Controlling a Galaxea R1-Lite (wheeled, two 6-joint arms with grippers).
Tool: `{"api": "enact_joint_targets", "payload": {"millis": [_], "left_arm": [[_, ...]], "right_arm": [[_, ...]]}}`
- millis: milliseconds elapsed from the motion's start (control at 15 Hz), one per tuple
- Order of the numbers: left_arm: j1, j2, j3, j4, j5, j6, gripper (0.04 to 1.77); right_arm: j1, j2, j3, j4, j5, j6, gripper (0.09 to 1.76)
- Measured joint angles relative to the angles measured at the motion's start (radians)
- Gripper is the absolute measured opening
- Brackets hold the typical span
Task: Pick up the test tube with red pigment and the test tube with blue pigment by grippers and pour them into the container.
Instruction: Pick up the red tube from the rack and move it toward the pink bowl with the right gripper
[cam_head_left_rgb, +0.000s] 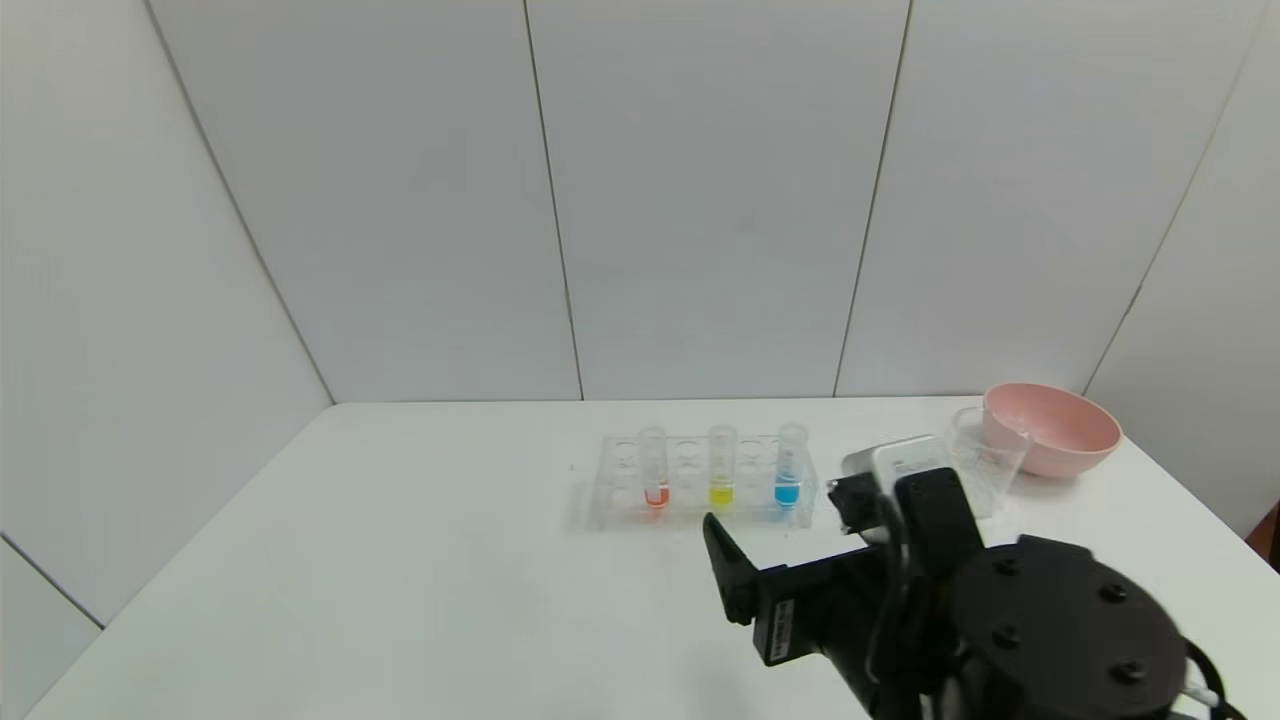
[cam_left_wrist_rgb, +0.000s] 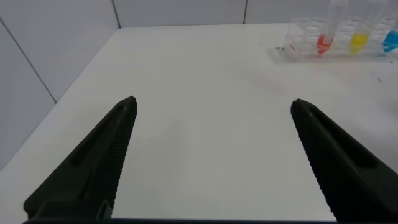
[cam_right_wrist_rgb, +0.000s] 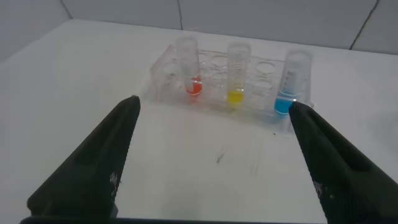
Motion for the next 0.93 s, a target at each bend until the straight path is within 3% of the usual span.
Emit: {"api": "enact_joint_targets", "payload": {"millis": [533,933], "left_arm": [[0.000,0.000,0.000,-0.001,0.000,0.000,1.76],[0.000,0.000,0.000,0.000,0.000,0.000,1.76]], "right_arm": [[0.018,0.248,-0.196,-0.016,0.018,0.001,1.71],[-0.050,0.391,-0.405,0.004,0.074,-0.065,1.71]]}}
